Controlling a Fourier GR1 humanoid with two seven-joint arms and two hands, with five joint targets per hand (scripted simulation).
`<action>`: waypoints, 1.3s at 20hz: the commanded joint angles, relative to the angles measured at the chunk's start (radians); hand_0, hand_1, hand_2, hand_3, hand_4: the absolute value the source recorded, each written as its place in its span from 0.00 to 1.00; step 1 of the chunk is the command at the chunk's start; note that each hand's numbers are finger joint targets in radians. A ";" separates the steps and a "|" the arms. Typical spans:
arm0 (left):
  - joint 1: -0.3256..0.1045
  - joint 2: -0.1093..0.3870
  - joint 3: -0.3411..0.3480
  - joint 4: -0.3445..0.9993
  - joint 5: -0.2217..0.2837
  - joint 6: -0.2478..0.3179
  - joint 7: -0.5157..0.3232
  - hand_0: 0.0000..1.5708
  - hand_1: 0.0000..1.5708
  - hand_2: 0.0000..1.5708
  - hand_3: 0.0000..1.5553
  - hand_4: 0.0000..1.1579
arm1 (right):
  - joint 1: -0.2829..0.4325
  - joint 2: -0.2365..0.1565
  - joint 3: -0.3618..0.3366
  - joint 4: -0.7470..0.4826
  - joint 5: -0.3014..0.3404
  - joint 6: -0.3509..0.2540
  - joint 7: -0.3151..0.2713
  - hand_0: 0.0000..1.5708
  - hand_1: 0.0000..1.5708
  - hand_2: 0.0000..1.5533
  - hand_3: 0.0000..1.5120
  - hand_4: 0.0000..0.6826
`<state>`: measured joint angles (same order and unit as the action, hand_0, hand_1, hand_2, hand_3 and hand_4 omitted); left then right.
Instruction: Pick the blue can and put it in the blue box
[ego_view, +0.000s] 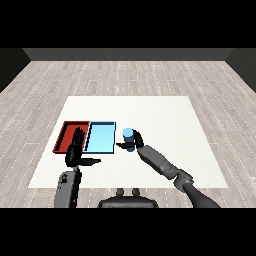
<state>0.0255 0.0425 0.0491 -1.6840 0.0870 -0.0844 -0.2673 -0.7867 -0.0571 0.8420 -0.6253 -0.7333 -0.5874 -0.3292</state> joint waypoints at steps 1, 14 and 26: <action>-0.020 -0.023 -0.055 0.022 -0.035 0.005 0.020 0.00 0.00 0.00 0.00 0.00 | 0.040 -0.091 -0.009 -0.160 0.058 0.003 -0.001 0.97 0.97 0.95 0.93 0.83; -0.155 -0.042 -0.251 0.056 -0.082 0.171 0.134 0.00 0.00 0.00 0.00 0.00 | 0.202 -0.347 -0.047 -0.737 0.257 -0.128 0.211 0.96 0.96 0.95 0.92 0.85; -0.296 -0.042 -0.383 0.258 -0.026 0.304 0.083 0.00 0.00 0.00 0.00 0.00 | 0.218 -0.237 -0.199 -0.726 0.453 -0.018 0.262 0.96 0.96 0.94 0.92 0.90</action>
<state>-0.2039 0.0003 -0.2573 -1.5189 0.0341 0.1435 -0.1642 -0.5957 -0.3160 0.6646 -1.3409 -0.3391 -0.6208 -0.0613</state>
